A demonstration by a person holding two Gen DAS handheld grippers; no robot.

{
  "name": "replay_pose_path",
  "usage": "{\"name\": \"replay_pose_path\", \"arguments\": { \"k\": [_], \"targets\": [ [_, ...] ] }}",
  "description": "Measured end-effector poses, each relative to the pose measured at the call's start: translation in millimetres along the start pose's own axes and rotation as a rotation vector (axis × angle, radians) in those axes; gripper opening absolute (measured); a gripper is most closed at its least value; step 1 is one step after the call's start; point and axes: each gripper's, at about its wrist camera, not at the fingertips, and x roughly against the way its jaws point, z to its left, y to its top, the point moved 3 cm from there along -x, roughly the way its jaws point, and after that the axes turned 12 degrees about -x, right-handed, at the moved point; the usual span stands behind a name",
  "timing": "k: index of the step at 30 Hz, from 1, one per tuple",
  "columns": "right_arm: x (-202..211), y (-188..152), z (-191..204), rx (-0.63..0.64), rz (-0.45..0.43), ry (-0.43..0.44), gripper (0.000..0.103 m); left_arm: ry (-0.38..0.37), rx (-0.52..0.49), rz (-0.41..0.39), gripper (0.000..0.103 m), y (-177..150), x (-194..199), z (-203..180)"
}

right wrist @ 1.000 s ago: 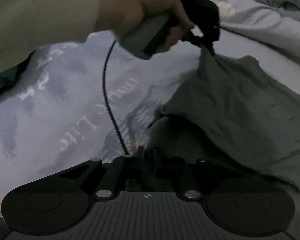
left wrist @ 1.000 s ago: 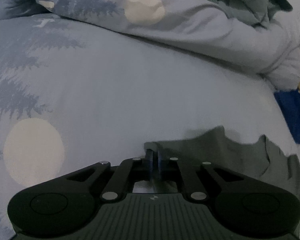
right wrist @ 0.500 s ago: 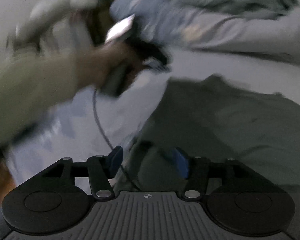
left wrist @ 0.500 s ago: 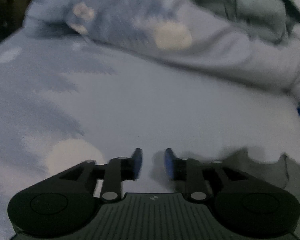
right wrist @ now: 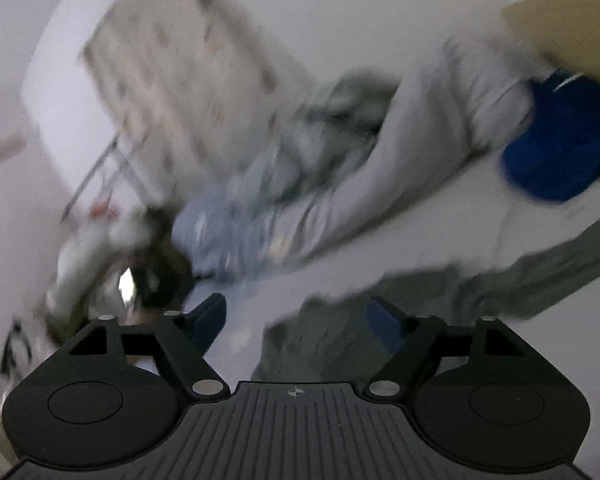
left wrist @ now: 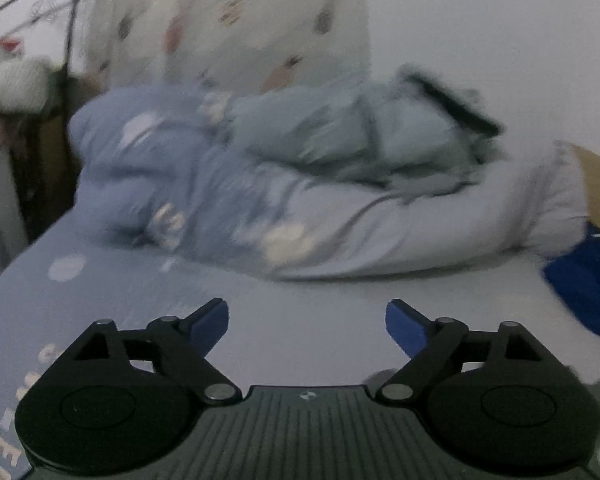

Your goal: Fold clothes

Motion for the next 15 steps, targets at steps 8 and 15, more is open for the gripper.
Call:
{"name": "replay_pose_path", "arguments": {
  "k": [8, 15],
  "targets": [
    [90, 45, -63, -0.046, -0.363, -0.194, 0.098, -0.231, -0.14, -0.082, 0.103, 24, 24, -171],
    [90, 58, -148, -0.158, -0.55, -0.397, 0.099, -0.384, -0.321, -0.132, 0.103, 19, 8, -335]
  ]
}}
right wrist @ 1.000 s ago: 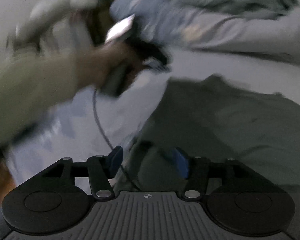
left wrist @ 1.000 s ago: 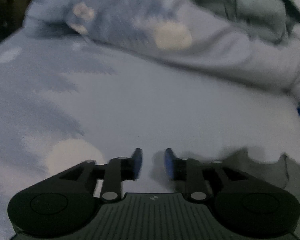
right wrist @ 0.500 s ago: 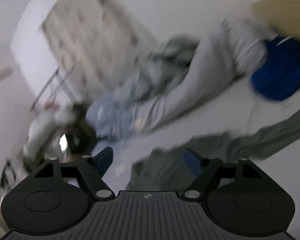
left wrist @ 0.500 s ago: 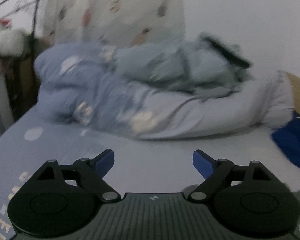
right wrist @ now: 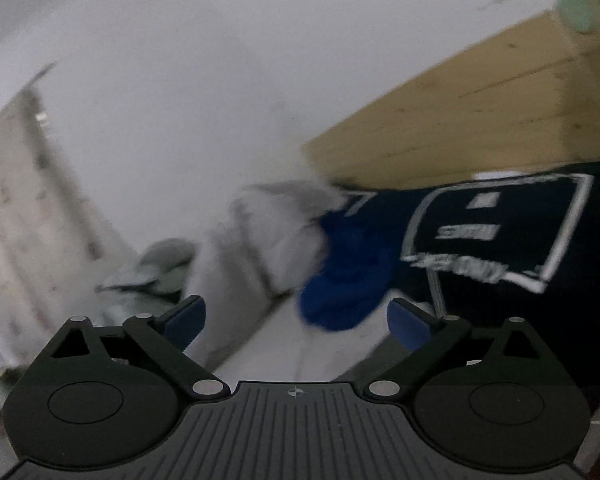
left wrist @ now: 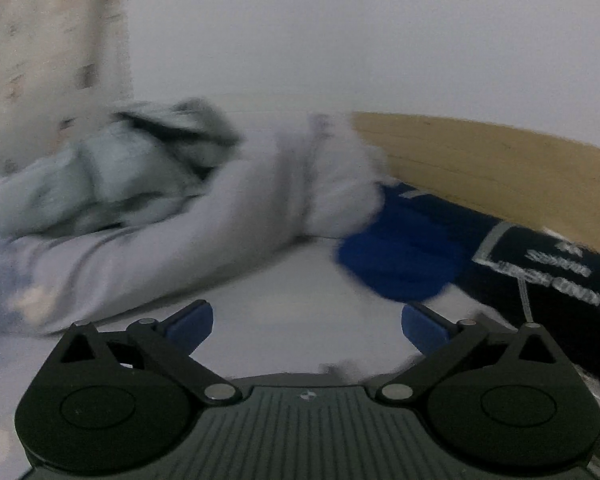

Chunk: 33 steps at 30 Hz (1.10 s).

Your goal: Fold clothes

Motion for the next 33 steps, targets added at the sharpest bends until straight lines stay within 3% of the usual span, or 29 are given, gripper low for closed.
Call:
{"name": "replay_pose_path", "arguments": {
  "k": [3, 7, 12, 17, 22, 26, 28, 33],
  "targets": [
    [-25, 2, -28, -0.003, -0.06, -0.085, 0.103, -0.06, -0.095, -0.001, 0.103, 7, -37, -53],
    [-53, 9, -63, 0.073, -0.284, -0.296, 0.103, -0.164, -0.222, -0.005, 0.103, 7, -79, -124],
    [-105, 10, -111, 0.022, -0.281, -0.288, 0.103, -0.242, -0.38, -0.013, 0.103, 8, -122, -214],
    [-137, 32, -142, 0.004, -0.28, -0.272, 0.103, -0.311, -0.492, 0.003, 0.102, 1, -175, -280],
    [-129, 32, -166, -0.033, -0.292, -0.259, 0.103, -0.332, -0.536, 0.052, 0.084, -15, -229, -312],
    [-126, 31, -191, -0.106, -0.297, -0.301, 0.103, -0.309, -0.48, 0.063, 0.078, -20, -260, -308],
    [-125, 33, -202, -0.128, -0.313, -0.335, 0.103, -0.323, -0.475, 0.093, 0.069, -27, -271, -308],
    [-122, 36, -213, -0.146, -0.32, -0.33, 0.103, -0.337, -0.52, 0.096, 0.068, -36, -283, -314]
  ]
}}
